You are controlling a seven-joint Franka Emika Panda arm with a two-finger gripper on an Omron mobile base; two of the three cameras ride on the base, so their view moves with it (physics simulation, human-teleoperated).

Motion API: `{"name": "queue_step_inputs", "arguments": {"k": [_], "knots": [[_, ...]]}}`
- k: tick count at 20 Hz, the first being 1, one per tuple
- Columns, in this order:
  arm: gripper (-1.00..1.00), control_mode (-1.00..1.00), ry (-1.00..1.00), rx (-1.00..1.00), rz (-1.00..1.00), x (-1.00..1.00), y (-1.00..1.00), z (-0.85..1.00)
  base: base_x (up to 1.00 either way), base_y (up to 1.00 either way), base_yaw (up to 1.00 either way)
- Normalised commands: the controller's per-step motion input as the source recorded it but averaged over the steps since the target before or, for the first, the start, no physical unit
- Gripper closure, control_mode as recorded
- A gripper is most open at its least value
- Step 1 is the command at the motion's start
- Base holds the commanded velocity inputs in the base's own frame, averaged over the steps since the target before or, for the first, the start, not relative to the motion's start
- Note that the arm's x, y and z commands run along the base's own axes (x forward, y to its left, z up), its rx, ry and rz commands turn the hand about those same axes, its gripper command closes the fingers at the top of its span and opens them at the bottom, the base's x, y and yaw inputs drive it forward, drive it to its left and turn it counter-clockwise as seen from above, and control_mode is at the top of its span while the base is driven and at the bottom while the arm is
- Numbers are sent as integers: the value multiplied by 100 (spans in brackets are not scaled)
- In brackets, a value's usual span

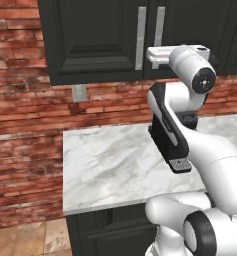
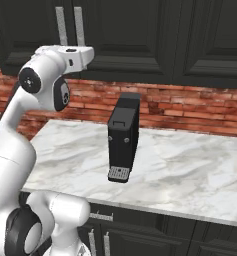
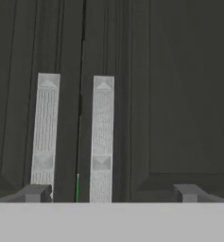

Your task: Open the cabinet directly in front. Then move the beer and the mug to the dining counter with the jar on it.

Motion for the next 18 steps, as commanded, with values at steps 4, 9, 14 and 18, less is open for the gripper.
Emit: {"name": "queue_step_inputs", "arguments": {"k": [4, 9, 14, 18], "knots": [[-100, -100, 2, 0, 0, 87, -7, -6, 0, 0, 0], [-100, -100, 1, 0, 0, 95, -2, -14, 0, 0, 0], [-100, -100, 1, 1, 0, 94, -1, -17, 0, 0, 0], [-100, -100, 0, 0, 0, 100, -1, -17, 0, 0, 0]]}}
